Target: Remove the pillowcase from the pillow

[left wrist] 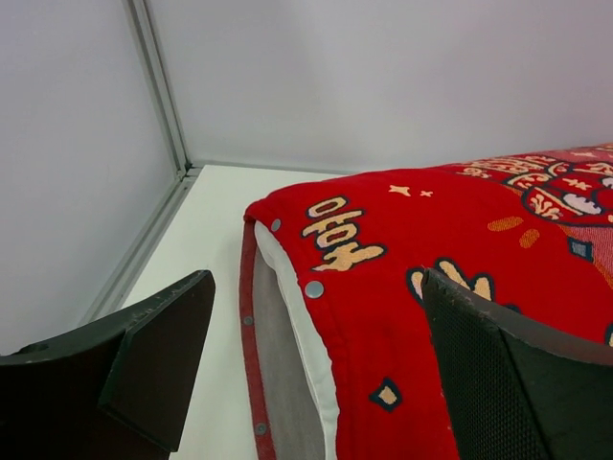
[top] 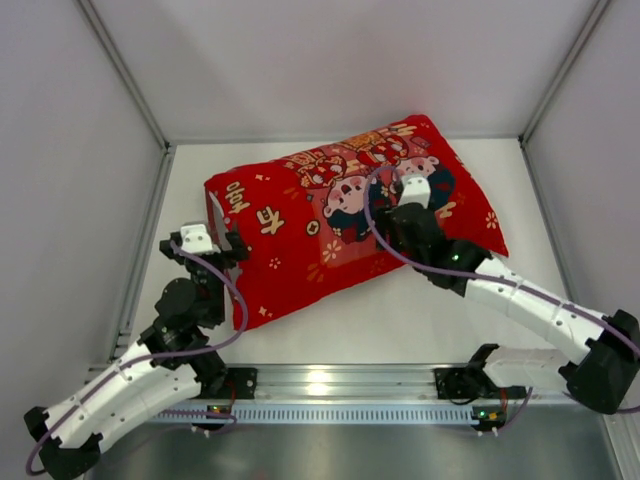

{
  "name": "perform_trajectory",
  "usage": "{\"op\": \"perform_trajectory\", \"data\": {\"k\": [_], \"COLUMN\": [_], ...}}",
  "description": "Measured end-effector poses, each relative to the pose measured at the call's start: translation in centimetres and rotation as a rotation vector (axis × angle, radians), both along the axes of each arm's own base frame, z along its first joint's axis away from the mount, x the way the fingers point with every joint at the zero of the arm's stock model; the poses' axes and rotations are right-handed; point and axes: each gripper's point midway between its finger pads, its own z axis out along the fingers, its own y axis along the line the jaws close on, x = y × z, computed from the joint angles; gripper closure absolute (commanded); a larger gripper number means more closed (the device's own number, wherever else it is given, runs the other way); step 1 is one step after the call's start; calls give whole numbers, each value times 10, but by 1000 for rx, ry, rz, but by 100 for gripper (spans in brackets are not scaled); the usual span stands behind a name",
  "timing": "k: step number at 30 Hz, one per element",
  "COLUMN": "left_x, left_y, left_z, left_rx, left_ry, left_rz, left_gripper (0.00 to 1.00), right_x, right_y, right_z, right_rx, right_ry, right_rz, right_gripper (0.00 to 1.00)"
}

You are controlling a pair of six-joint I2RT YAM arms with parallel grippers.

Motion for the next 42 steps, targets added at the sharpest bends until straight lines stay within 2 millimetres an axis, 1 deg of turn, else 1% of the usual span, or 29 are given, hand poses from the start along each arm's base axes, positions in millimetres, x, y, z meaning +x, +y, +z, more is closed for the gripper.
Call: {"op": "perform_trajectory", "data": {"k": [1, 3, 6, 8, 9, 11, 13, 14, 15, 18, 20, 23, 26, 28, 29, 32, 33, 35, 36, 37, 38, 40, 42], "left_x": [-1, -3, -9, -14, -17, -21, -23, -24, -24, -26, -28, -31, -33, -33, -33, -32, -32, -32, -32, -32, -32, -32, -32], "left_y": [1, 5, 18, 27, 32, 39, 44, 46, 47, 51, 54, 59, 62, 62, 62, 62, 62, 62, 62, 62, 62, 62, 62], "left_z": [1, 3, 9, 16, 19, 24, 27, 27, 27, 26, 25, 26, 29, 29, 28, 28, 28, 28, 28, 28, 28, 28, 28], "left_rx": [-4, -17, -53, -85, -105, -134, -149, -153, -154, -153, -159, -175, -190, -192, -191, -189, -189, -189, -189, -188, -188, -188, -188], "left_ry": [-3, -11, -33, -58, -72, -92, -102, -104, -104, -105, -110, -123, -134, -136, -135, -134, -135, -135, -135, -134, -134, -134, -134], "left_rz": [3, 14, 53, 79, 90, 110, 130, 138, 143, 160, 169, 181, 189, 190, 190, 190, 190, 190, 190, 190, 190, 190, 189], "left_gripper": [8, 8, 9, 9, 9, 9, 9, 9, 9, 9, 9, 9, 9, 9, 9, 9, 9, 9, 9, 9, 9, 9, 9], "right_x": [-9, -29, -53, -67, -73, -85, -100, -109, -118, -143, -154, -163, -164, -164, -163, -159, -157, -151, -147, -142, -138, -130, -123], "right_y": [17, 51, 97, 125, 138, 165, 198, 217, 232, 265, 278, 294, 304, 305, 305, 303, 302, 296, 292, 286, 281, 272, 264], "right_z": [5, 19, 43, 51, 51, 46, 36, 29, 20, -8, -25, -46, -60, -68, -72, -79, -81, -88, -94, -101, -107, -116, -120], "right_rx": [-2, 3, 40, 53, 52, 40, 14, 2, -12, -41, -55, -65, -57, -57, -57, -43, -35, -25, -25, -30, -33, -38, -31], "right_ry": [-7, -37, -76, -86, -85, -76, -61, -54, -42, -1, 26, 59, 81, 91, 96, 108, 114, 129, 138, 147, 156, 169, 177], "right_rz": [54, 154, 272, 325, 349, 394, 449, 480, 507, 568, 591, 601, 586, 570, 559, 522, 509, 477, 458, 440, 421, 392, 369], "right_gripper": [23, 22, 22, 21, 21, 21, 21, 21, 21, 22, 22, 22, 23, 28, 37, 53, 60, 68, 77, 81, 91, 100, 100]}}
